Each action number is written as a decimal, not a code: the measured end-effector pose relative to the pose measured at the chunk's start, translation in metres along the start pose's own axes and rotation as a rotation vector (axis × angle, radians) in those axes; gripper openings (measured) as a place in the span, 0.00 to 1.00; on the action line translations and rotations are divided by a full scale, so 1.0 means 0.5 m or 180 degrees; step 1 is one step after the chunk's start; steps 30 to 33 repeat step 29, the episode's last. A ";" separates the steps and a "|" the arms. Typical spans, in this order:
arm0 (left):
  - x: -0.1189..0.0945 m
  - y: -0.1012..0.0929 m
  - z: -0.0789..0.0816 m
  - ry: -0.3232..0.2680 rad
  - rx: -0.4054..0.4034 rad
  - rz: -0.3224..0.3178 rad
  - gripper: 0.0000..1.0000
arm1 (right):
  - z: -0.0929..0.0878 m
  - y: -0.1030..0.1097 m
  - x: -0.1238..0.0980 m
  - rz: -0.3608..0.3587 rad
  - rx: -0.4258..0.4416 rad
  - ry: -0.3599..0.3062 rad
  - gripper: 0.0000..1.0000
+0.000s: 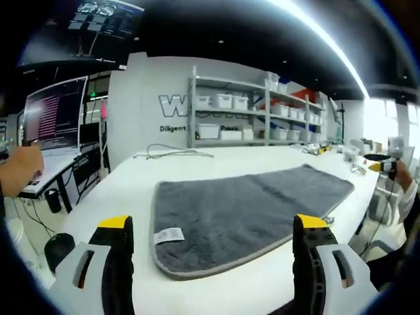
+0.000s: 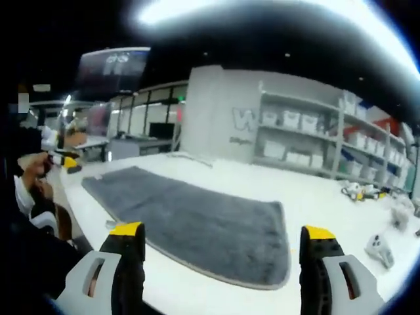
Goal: Open the folded towel by lifting each exposed corner and separating the folded layers until the towel lies flat within the target outline without major curled edges
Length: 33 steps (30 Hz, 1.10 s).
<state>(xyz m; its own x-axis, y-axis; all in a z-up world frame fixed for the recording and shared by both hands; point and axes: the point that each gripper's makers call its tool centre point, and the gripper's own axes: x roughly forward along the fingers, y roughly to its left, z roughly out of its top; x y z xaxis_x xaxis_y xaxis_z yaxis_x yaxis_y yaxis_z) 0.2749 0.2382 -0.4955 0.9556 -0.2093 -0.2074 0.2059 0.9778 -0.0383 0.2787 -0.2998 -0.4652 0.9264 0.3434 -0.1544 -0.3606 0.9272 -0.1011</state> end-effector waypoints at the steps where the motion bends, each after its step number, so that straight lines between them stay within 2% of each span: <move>1: -0.001 -0.005 -0.001 0.0016 -0.0012 -0.0020 1.00 | 0.009 -0.001 -0.001 -0.0002 0.0012 -0.0054 0.99; 4: -0.008 -0.016 0.000 0.0058 -0.0021 -0.0050 1.00 | 0.005 0.022 0.000 0.0197 0.0002 0.0003 1.00; 6: -0.014 -0.019 0.008 0.0014 0.0012 -0.0055 1.00 | -0.003 0.031 0.003 0.0210 -0.0042 0.0058 1.00; 9: -0.022 -0.024 0.014 -0.0017 0.0015 -0.0081 1.00 | -0.006 0.030 0.003 0.0111 -0.0178 0.0125 1.00; 13: -0.033 -0.042 0.030 -0.0104 -0.0101 -0.0240 1.00 | -0.008 0.034 -0.001 0.0124 -0.0194 0.0155 1.00; 18: -0.038 -0.055 0.046 -0.0154 -0.0027 -0.0280 1.00 | -0.007 0.029 -0.019 0.0043 -0.0206 0.0168 1.00; 33: -0.031 -0.063 0.036 -0.0050 0.0031 -0.0301 1.00 | 0.000 0.008 -0.046 -0.0039 -0.0167 0.0098 1.00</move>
